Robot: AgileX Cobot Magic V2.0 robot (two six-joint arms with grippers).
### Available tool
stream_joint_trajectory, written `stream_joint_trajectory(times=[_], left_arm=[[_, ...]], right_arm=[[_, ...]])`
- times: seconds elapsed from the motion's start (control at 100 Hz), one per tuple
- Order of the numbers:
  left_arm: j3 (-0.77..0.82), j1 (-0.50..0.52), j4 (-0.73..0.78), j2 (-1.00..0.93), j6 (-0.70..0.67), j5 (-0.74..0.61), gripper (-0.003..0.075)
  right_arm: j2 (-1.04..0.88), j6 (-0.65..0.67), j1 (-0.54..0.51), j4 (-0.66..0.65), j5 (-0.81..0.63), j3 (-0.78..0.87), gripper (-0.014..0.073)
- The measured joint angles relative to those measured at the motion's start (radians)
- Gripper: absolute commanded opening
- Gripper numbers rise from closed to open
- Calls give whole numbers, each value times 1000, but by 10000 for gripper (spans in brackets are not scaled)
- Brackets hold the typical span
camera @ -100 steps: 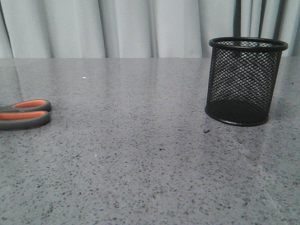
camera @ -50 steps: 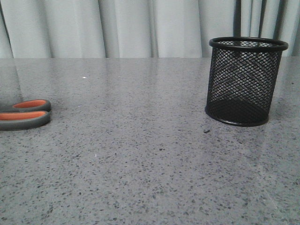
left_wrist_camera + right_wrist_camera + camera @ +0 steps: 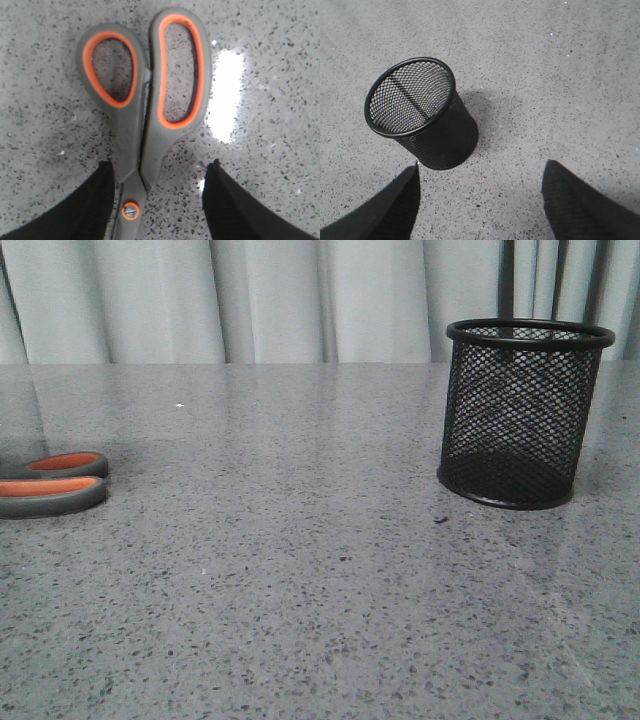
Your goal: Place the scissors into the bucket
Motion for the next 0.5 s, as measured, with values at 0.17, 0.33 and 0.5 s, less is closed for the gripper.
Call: stream_joint_trajectory(times=[0.17,0.33,0.5], left_arm=[[0,0,-2,30,1,-2,368],[0,0,-2,49,10,-3,368],[0,0,-4,56,16,-18,368]], right_arm=[[0,0,0,0,0,0,463],[0,0,0,0,2,0,463],[0,0,0,0,2,0,463]])
